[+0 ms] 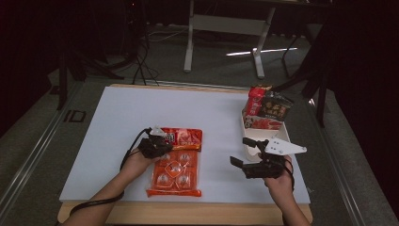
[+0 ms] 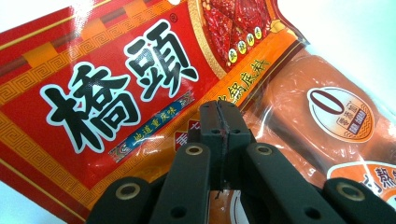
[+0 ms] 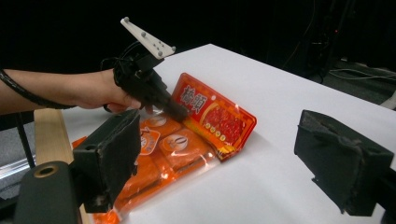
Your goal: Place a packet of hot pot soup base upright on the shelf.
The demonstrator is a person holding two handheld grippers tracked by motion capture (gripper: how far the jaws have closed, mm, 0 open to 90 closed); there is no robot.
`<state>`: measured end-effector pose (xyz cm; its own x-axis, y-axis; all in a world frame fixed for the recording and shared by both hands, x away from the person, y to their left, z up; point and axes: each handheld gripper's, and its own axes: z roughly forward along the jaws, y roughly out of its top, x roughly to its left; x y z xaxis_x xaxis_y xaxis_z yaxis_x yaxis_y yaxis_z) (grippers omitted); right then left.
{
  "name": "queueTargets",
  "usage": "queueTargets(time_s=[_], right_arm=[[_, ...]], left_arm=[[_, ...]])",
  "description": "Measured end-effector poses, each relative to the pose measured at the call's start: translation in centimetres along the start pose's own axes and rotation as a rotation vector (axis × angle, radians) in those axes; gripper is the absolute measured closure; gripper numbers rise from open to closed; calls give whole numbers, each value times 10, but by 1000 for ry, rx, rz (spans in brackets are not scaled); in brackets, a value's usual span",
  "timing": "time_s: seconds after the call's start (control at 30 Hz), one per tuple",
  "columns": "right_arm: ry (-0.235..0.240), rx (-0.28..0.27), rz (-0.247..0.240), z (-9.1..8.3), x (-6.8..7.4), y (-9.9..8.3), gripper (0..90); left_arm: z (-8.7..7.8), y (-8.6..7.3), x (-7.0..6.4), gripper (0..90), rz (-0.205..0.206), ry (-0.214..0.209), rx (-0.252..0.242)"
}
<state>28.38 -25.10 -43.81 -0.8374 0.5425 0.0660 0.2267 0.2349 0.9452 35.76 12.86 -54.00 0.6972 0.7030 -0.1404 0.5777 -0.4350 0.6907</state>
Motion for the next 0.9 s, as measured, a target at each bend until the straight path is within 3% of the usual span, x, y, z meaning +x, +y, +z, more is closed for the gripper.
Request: queueTargets(time_s=[0.2, 0.3, 0.4, 0.43, 0.5, 0.6, 0.9], right_arm=[[-2, 3, -4, 0, 0, 0, 145], [-6, 3, -5, 0, 0, 0, 146], [-4, 2, -3, 0, 0, 0, 146], [-7, 2, -9, 0, 0, 0, 147], [-5, 5, -10, 0, 1, 0, 147], [-8, 6, -17, 1, 2, 1, 146], [-12, 12, -28, 3, 3, 0, 146]], left_arm=[[-2, 0, 2, 899, -4, -18, -22], [-16, 2, 3, 815, -8, -63, -63], [-20, 2, 4, 775, -10, -58, -73], [-32, 1, 8, 766, -35, -80, -104], [-39, -1, 12, 723, -52, -97, -123], [-49, -2, 15, 681, -60, -92, -144], [-68, -7, 26, 428, -104, -48, -189]])
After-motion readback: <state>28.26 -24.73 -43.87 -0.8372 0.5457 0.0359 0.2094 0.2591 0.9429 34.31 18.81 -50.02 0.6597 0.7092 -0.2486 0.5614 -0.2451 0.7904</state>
